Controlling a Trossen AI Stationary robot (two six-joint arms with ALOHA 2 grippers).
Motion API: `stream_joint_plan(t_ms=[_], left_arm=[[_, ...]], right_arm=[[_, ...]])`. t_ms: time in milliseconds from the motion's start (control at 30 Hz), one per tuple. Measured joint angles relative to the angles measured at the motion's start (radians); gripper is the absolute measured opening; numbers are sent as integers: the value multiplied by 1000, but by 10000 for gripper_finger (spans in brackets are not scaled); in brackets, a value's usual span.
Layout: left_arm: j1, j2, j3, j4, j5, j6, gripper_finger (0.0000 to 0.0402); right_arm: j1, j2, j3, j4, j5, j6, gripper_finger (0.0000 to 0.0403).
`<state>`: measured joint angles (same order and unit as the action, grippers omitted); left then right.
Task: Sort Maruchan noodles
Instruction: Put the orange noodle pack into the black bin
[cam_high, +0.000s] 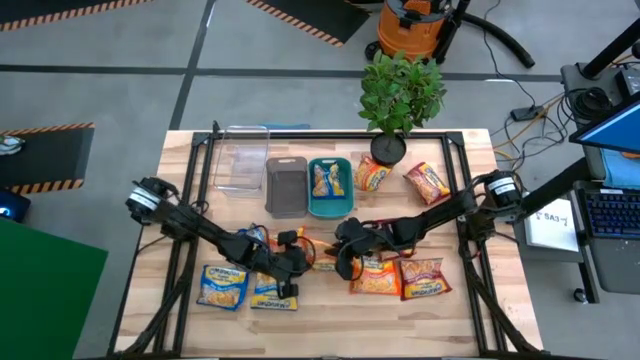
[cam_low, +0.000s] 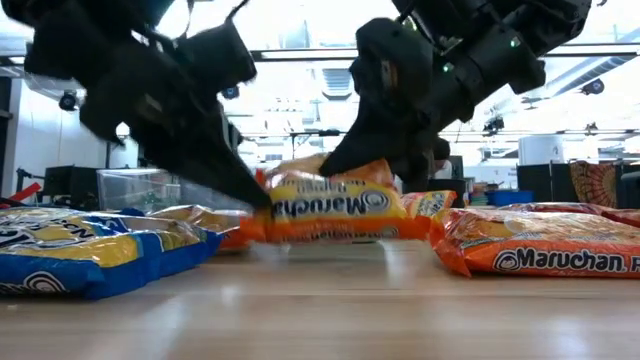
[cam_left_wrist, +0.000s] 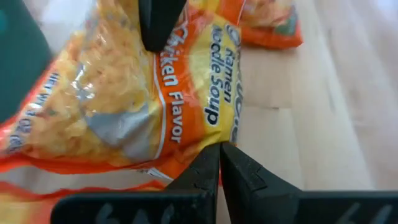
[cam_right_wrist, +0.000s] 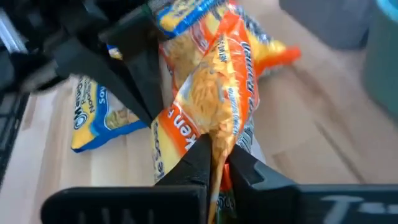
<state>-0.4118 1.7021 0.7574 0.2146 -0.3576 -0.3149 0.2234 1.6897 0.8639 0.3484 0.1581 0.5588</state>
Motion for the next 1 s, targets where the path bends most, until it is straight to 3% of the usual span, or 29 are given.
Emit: stream_joint_plan(t_ms=[133,400,533,733,1000], left_arm=[[-2,-109,-1,-58,0,63,0],[-4,-311,-12,8,-4,199,6],[-3,-364,-48,52,-41,191,27],[6,-365,-146,252,-81,127,95],[8,-227,-238,523,-80,32,216]], right_arm=[[20,-39,0,4,71,-129,9],[124,-78,-1,35,349,-432,8],[162,-79,0,64,392,-529,8],[172,-67,0,86,393,-559,8],[172,-63,0,84,395,-563,8]])
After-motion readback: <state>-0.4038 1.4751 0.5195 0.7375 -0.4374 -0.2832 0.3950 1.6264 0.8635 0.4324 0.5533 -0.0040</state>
